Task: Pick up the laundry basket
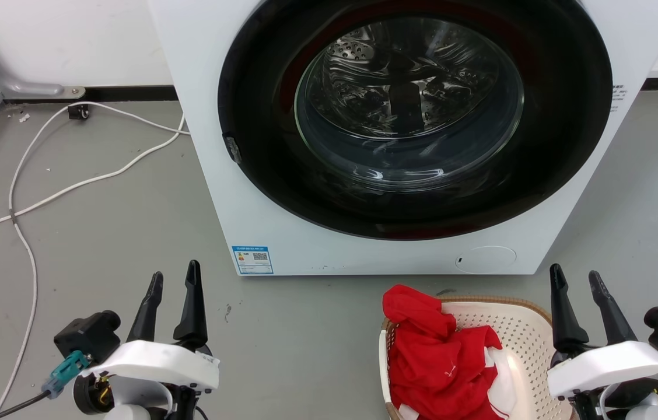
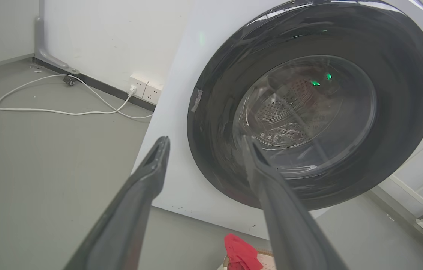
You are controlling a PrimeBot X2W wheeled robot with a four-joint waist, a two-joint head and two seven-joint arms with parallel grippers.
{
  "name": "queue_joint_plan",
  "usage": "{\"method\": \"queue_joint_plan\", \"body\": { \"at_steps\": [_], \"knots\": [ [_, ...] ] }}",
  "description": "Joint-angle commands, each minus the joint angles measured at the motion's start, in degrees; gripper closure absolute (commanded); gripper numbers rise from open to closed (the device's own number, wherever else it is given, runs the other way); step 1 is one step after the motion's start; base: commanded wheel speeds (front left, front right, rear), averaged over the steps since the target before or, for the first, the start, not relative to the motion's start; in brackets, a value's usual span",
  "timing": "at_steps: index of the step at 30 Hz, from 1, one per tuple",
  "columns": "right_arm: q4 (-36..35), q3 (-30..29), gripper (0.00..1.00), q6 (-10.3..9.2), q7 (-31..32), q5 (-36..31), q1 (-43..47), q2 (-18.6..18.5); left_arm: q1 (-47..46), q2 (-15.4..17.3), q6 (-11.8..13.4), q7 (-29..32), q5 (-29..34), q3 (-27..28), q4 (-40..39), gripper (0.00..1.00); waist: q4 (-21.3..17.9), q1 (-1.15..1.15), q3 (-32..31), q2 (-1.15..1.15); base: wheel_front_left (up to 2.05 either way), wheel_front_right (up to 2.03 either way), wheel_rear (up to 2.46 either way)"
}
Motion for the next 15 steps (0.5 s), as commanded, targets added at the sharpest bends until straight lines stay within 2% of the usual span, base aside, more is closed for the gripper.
{"method": "queue_joint_plan", "body": {
  "at_steps": [1, 15],
  "knots": [
    [-0.3, 0.1, 0.00, 0.09, -0.5, -1.5, -0.9, 0.1, 0.0, 0.1, 0.2, -0.5, 1.3, -0.2, -0.3, 0.00, 0.0, 0.00, 0.0, 0.00, 0.00, 0.00, 0.00],
    [-0.2, -0.5, 0.00, 0.11, -0.6, -11.2, -0.7, 0.1, -0.9, 0.1, 0.9, -2.4, 10.8, -1.1, 0.5, 0.00, 0.0, 0.00, 0.6, 0.00, 0.00, 0.00, 0.00]
  ]
}}
